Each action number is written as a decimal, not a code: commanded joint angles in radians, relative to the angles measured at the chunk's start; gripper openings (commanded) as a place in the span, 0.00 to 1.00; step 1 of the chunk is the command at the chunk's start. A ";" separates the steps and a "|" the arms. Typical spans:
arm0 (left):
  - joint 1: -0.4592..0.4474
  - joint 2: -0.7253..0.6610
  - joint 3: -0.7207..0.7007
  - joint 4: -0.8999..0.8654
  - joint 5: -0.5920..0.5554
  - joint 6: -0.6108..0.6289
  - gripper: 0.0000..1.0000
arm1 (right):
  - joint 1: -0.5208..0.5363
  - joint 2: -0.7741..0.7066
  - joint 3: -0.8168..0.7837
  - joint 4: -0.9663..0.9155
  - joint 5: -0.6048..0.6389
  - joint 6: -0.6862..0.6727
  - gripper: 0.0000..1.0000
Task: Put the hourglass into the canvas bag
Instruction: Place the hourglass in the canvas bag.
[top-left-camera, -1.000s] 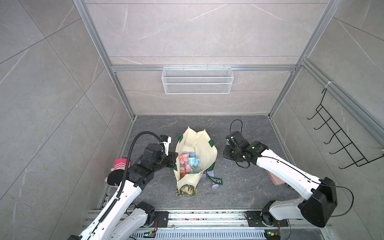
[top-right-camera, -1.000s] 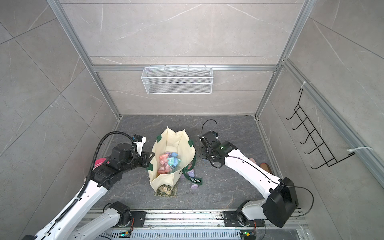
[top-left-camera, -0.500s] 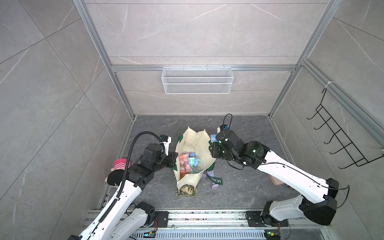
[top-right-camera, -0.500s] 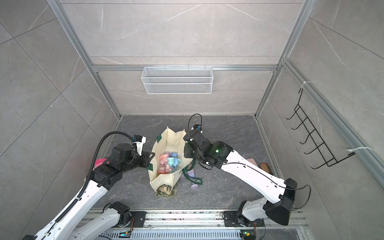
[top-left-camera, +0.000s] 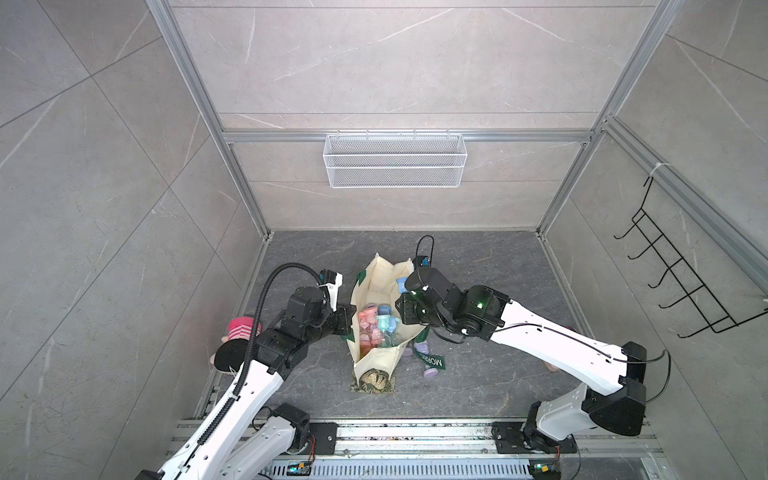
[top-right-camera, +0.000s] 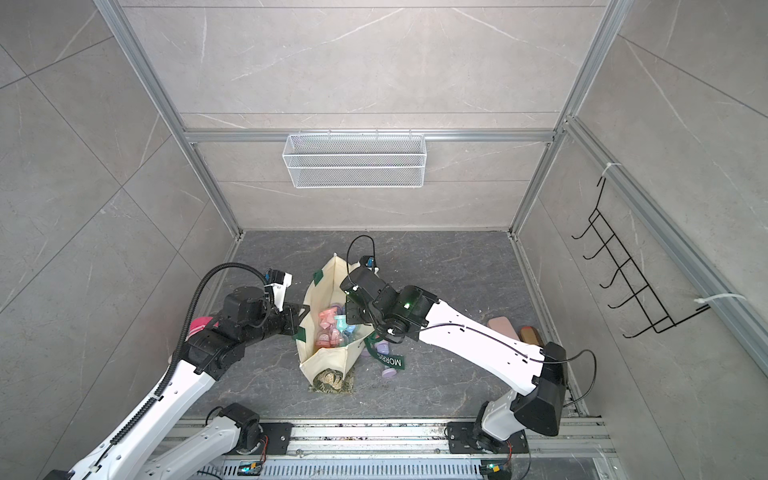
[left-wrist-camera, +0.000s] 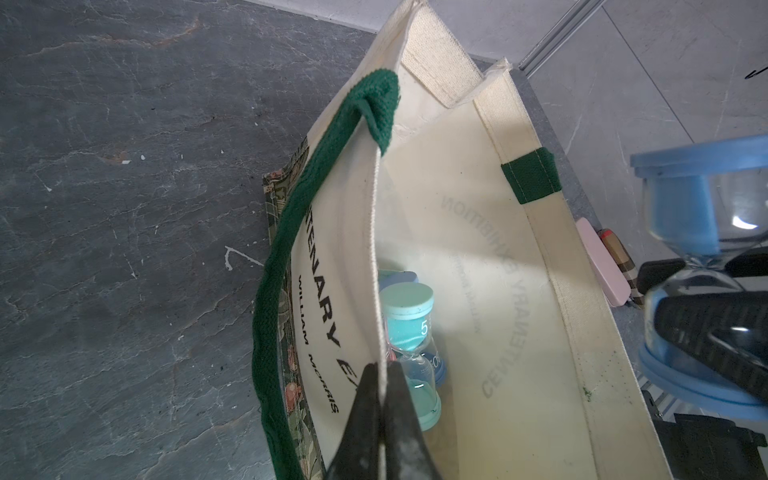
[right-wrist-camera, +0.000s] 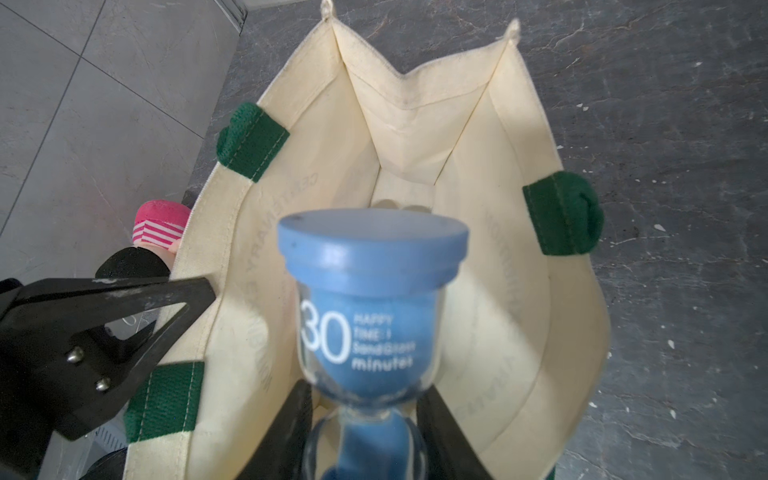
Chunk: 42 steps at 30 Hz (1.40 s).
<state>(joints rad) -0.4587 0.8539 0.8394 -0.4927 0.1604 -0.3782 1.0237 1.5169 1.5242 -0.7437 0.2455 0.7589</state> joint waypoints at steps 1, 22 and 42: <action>-0.005 -0.027 0.018 0.046 0.027 0.012 0.00 | 0.008 0.014 0.038 0.047 -0.010 -0.006 0.00; -0.005 -0.047 0.008 0.058 -0.012 0.014 0.00 | 0.011 0.127 0.090 0.072 -0.030 -0.002 0.00; -0.004 -0.067 0.006 0.062 -0.020 0.014 0.00 | -0.026 0.351 0.229 0.023 -0.098 0.034 0.00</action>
<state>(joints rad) -0.4587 0.8238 0.8257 -0.4934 0.1341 -0.3782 1.0096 1.8435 1.7153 -0.7036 0.1658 0.7734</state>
